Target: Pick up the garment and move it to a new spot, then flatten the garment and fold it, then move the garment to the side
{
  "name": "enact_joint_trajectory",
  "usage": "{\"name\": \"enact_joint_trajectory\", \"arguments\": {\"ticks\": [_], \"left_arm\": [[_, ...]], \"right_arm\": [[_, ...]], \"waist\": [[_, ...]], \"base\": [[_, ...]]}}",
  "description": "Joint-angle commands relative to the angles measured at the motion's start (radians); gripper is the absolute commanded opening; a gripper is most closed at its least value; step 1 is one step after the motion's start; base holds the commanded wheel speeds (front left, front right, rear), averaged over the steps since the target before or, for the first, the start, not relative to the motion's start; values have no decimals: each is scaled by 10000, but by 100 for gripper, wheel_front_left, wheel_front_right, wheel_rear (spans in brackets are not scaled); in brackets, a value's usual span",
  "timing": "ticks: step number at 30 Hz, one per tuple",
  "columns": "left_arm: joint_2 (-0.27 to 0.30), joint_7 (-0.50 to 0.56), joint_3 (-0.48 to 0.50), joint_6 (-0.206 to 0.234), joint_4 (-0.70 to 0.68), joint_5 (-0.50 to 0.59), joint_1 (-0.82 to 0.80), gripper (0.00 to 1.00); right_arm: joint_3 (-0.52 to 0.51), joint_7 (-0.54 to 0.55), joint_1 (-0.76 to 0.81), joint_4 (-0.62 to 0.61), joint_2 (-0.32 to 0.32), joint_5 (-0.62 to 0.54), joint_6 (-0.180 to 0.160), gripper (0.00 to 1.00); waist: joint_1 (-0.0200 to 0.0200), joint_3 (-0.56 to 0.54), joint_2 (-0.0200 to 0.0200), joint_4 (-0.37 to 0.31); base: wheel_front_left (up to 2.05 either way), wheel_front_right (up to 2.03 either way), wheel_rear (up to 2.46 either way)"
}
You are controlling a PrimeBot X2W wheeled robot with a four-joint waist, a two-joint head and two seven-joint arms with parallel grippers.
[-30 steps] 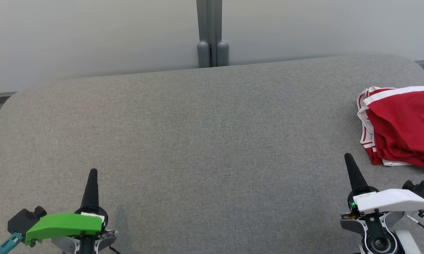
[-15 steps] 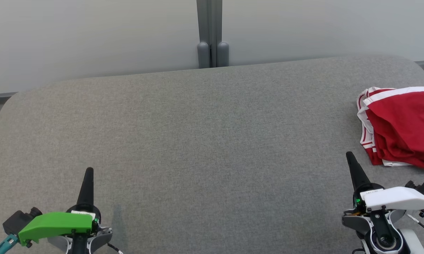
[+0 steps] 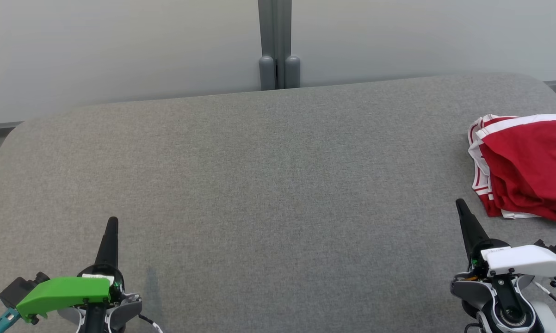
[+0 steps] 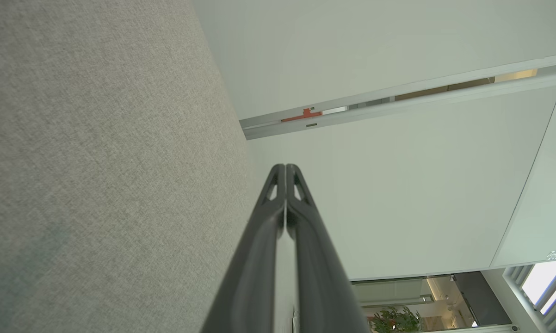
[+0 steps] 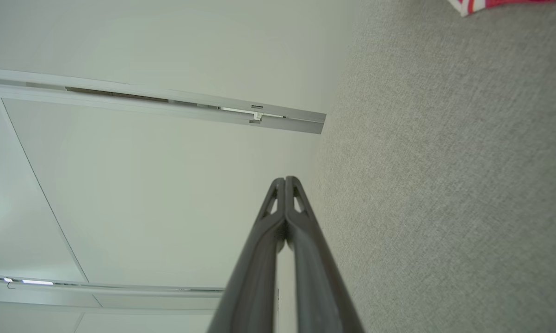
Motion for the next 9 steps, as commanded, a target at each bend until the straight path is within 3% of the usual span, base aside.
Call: {"name": "enact_joint_trajectory", "arguments": {"ticks": [1, 9], "left_arm": [[56, 50, 74, -69, -14, -226, -193, 0], [45, 211, 202, -99, 39, -733, -253, 0]], "right_arm": [[-52, 89, -176, -7, -18, 208, 6, 0], [-144, 264, -190, 29, -6, 744, 7, 0]], "waist": [[0, -2, 0, 1], [0, -15, 0, 3]], "base": [[0, 0, 0], [0, 0, 0]]}}
